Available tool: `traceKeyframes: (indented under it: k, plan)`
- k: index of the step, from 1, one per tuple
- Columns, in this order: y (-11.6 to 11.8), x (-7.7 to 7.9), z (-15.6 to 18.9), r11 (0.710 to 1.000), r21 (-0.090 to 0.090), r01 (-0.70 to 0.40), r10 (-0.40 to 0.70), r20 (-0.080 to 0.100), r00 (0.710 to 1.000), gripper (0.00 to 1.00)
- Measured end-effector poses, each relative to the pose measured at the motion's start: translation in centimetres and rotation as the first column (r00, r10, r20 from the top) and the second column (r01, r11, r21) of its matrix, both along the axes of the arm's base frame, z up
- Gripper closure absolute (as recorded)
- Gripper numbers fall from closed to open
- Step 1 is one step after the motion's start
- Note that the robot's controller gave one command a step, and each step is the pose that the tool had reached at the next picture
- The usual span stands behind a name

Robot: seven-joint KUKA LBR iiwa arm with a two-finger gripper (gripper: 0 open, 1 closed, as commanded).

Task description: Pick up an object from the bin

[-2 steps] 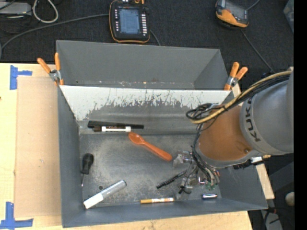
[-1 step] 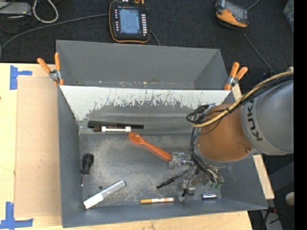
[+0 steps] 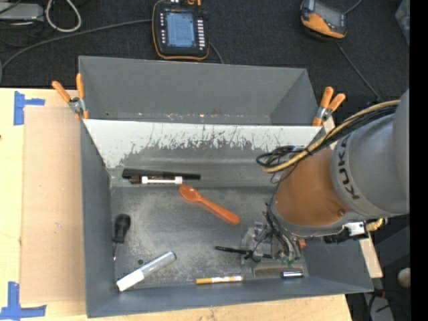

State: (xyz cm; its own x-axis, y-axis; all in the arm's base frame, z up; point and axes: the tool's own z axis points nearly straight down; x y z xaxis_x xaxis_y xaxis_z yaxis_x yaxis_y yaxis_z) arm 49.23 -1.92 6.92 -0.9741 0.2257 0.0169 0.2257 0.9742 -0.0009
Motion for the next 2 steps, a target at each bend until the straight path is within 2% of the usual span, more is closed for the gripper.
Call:
traceKeyframes:
  k: [1,2]
  plan:
    - [0.0,0.0,0.0,1.0,0.0,-0.001,0.001,0.0,1.0,1.0]
    - [1.0,1.3,9.6,1.0,0.001,0.015,-0.015,-0.005,1.0,1.0]
